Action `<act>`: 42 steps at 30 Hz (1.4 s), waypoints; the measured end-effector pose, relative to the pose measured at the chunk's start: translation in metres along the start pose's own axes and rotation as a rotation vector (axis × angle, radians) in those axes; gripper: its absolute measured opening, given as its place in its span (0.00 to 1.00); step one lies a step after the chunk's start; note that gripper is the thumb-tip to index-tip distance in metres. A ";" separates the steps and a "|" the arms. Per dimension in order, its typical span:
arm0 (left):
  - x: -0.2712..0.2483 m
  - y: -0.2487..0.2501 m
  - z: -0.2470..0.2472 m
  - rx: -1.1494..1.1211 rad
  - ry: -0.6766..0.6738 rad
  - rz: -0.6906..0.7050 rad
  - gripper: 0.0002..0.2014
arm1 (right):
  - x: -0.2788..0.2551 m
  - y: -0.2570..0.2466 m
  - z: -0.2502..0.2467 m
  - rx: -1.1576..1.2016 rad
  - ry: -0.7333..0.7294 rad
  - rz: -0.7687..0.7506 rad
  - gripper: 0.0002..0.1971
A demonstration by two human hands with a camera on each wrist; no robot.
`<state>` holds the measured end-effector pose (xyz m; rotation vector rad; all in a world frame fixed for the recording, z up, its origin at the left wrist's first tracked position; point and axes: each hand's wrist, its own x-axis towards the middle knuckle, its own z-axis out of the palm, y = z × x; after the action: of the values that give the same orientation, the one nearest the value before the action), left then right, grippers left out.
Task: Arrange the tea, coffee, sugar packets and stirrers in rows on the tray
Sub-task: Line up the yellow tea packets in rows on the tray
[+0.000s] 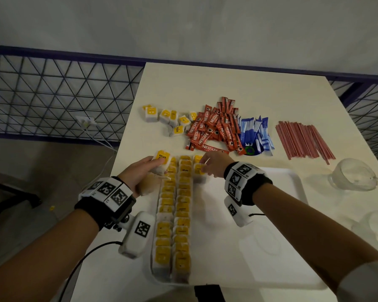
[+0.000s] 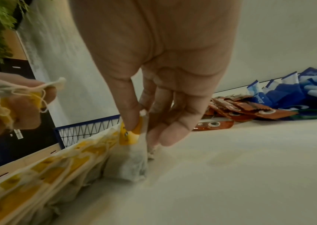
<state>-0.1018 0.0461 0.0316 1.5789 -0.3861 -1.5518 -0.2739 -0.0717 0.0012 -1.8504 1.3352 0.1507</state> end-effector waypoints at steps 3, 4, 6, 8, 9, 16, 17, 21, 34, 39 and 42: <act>0.003 0.000 -0.003 -0.002 -0.009 -0.014 0.07 | 0.006 0.000 -0.003 0.012 0.039 -0.002 0.03; 0.003 0.001 -0.004 0.000 -0.013 -0.018 0.07 | 0.008 0.000 -0.004 0.044 0.037 0.008 0.03; 0.004 0.001 -0.005 0.008 -0.016 -0.025 0.07 | 0.011 0.000 -0.006 0.103 0.023 0.033 0.05; 0.006 0.002 -0.006 0.012 -0.016 -0.031 0.07 | 0.015 0.000 -0.006 0.123 0.016 0.050 0.04; 0.006 0.003 -0.007 0.013 -0.015 -0.034 0.07 | 0.017 0.000 -0.006 0.129 0.014 0.056 0.04; 0.012 0.003 -0.007 0.028 -0.023 -0.054 0.07 | 0.027 0.001 0.002 0.114 0.065 0.072 0.06; 0.013 0.003 -0.006 0.030 -0.024 -0.056 0.07 | 0.028 0.002 0.003 0.097 0.079 0.074 0.07; 0.014 0.003 -0.005 0.031 -0.036 -0.068 0.07 | 0.028 0.007 0.005 0.080 0.112 0.066 0.10; 0.003 0.007 0.028 0.094 -0.061 -0.048 0.07 | -0.027 -0.026 -0.016 0.370 -0.084 -0.194 0.13; 0.000 0.004 0.050 0.098 -0.071 0.000 0.08 | -0.034 -0.024 -0.018 0.261 -0.006 -0.258 0.11; -0.003 0.002 0.060 0.093 -0.073 0.018 0.08 | -0.037 -0.020 -0.023 0.283 0.001 -0.248 0.11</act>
<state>-0.1572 0.0261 0.0438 1.5882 -0.5181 -1.6014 -0.2811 -0.0585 0.0466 -1.7538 1.0552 -0.1613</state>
